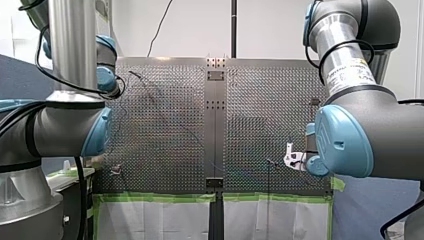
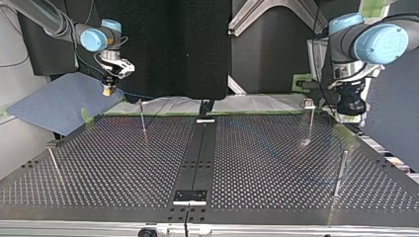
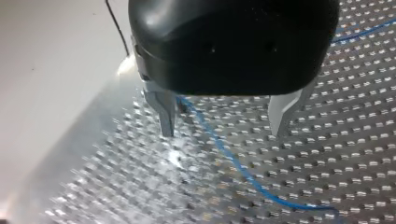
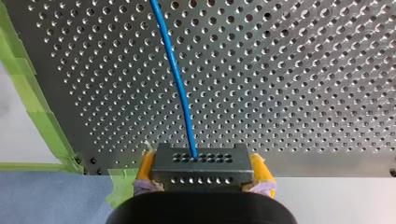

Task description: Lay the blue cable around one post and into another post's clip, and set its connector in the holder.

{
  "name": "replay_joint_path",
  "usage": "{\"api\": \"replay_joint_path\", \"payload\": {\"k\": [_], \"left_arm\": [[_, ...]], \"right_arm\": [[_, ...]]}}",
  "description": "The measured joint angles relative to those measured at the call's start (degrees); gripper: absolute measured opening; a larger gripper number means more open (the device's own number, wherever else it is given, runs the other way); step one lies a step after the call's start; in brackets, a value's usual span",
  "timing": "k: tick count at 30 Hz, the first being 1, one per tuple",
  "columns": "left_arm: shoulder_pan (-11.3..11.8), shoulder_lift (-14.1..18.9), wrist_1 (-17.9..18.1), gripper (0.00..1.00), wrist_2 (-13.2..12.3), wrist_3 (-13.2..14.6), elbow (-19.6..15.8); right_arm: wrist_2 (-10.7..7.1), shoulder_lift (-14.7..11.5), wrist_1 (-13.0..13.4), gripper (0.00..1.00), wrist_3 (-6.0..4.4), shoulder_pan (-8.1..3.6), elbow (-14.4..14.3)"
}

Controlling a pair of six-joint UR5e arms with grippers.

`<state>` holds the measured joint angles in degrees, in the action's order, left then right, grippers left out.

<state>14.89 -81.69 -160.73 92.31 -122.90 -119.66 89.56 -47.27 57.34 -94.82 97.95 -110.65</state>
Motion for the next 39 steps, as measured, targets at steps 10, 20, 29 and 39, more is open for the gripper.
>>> {"api": "replay_joint_path", "payload": {"k": [10,20,29,39], "left_arm": [[0.21,5.05,-5.06,1.0,4.77,4.7,5.05],[0.27,10.42,-10.44,1.0,2.81,8.21,10.43],[-0.19,14.33,-14.55,1.0,3.66,11.44,14.55],[-2.37,11.68,-19.65,1.0,-0.87,9.79,19.64]], "right_arm": [[-0.02,0.01,0.14,0.17,0.23,0.0,0.06],[0.04,0.0,-0.36,0.17,0.62,0.0,0.21],[0.1,-0.03,-0.59,0.17,0.35,0.0,0.24],[0.19,-0.02,-1.4,0.17,-0.32,-0.21,0.42]]}}
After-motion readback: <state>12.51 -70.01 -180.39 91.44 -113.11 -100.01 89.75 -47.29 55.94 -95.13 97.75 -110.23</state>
